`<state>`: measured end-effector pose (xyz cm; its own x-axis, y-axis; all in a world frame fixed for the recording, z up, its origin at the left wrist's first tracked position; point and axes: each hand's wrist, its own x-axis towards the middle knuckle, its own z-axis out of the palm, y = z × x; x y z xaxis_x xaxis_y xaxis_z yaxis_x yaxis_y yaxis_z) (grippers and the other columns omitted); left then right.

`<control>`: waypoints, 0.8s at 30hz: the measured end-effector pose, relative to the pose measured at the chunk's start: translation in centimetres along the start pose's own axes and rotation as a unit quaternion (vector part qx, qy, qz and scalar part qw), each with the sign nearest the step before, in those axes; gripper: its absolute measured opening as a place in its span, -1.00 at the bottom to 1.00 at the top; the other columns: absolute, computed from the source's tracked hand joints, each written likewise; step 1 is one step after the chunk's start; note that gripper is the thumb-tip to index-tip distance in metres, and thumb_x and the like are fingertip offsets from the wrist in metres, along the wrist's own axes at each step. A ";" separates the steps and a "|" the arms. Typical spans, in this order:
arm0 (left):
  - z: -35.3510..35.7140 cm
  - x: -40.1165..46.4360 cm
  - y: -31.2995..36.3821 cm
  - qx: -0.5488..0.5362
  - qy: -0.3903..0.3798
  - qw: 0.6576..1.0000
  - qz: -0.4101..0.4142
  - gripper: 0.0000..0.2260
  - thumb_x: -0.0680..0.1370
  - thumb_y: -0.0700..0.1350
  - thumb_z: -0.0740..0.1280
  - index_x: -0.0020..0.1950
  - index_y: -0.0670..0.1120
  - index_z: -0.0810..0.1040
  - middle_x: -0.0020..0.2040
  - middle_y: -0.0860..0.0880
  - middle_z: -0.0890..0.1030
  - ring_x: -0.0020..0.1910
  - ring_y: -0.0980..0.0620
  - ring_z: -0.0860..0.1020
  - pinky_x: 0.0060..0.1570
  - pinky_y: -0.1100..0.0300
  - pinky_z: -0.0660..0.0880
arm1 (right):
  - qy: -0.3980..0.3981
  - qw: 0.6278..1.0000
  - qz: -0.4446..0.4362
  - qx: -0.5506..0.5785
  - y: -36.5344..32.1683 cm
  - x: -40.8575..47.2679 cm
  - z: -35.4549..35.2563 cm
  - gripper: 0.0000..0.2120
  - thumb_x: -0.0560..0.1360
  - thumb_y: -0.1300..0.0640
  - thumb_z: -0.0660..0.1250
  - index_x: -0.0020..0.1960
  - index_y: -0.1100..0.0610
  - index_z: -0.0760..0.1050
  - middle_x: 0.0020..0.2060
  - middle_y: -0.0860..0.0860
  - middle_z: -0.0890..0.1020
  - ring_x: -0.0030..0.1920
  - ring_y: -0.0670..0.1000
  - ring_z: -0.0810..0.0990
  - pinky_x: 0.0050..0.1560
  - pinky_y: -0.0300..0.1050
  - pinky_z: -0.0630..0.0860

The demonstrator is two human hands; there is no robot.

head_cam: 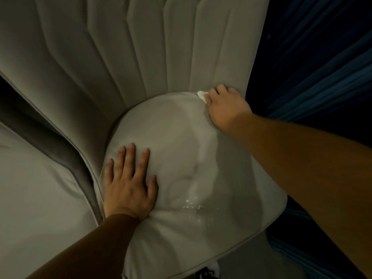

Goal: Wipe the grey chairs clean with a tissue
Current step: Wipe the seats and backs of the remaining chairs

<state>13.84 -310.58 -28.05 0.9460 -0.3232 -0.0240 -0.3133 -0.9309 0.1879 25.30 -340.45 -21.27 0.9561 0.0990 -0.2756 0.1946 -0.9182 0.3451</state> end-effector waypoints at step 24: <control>0.6 0.0 0.2 0.020 0.020 1.000 0.005 -0.37 0.56 0.18 0.06 0.62 0.01 0.25 0.61 -0.17 0.22 0.60 -0.20 0.14 0.53 -0.24 0.07 | 0.140 0.930 0.159 0.299 -4.9 -4.8 2.4 -0.59 0.45 0.10 0.26 0.29 0.11 0.53 0.07 0.15 0.53 0.08 0.22 0.46 0.12 0.05 0.40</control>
<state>13.74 -310.85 -28.62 0.9455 -0.3253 0.0173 -0.3241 -0.9342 0.1491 19.19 -337.38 -23.75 0.9804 -0.1952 0.0282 -0.1847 -0.9590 -0.2150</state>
